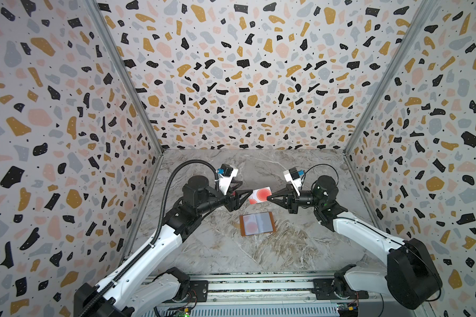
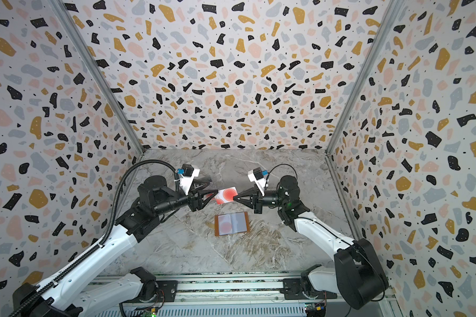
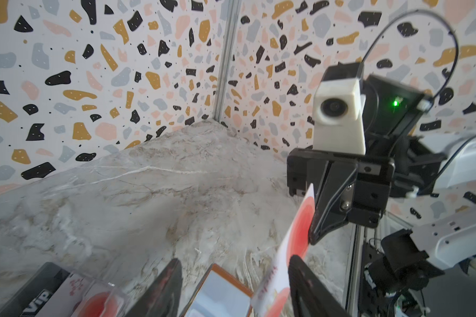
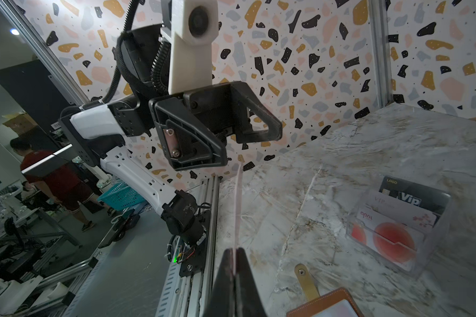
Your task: Take the credit cards out of the card holder
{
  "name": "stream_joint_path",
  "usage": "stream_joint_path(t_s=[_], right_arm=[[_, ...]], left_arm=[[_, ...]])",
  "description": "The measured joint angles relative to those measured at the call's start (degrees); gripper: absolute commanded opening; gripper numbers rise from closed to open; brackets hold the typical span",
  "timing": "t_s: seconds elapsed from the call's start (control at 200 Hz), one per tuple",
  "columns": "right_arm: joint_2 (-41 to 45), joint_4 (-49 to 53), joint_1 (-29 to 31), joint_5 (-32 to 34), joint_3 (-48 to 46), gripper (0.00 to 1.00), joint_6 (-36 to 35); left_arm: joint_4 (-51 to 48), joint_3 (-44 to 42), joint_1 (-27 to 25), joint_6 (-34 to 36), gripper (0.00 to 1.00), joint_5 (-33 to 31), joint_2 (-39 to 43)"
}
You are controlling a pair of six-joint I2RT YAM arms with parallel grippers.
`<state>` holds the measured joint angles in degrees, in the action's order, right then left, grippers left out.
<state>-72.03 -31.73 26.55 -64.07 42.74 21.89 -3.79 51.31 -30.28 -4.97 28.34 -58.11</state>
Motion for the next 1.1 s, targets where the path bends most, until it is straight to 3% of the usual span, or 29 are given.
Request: stream_joint_path(t_s=[0.21, 0.385, 0.771, 0.946, 1.096], right_arm=[[-0.2, 21.24, 0.33, -0.85, 2.38, 0.0, -14.47], [-2.51, 31.28, 2.36, -0.9, 5.49, 0.0, -22.34], [-4.81, 36.24, 5.84, -1.25, 7.39, 0.0, -28.7], [-5.51, 37.18, 6.58, -0.79, 7.39, 0.0, -29.57], [-5.46, 37.05, 6.6, -0.63, 7.39, 0.0, -29.73]], left_arm=[[-16.68, 5.2, 0.0, 12.2, 0.61, 7.06, -4.37], [-24.94, 7.76, 0.0, 20.46, 0.58, 13.05, -8.2], [-30.93, 8.63, 0.0, 27.63, 0.41, 18.32, -12.09], [-30.86, 8.63, 0.0, 28.3, 0.24, 20.59, -12.11], [-30.88, 8.63, 0.02, 28.35, 0.23, 21.35, -12.39]])
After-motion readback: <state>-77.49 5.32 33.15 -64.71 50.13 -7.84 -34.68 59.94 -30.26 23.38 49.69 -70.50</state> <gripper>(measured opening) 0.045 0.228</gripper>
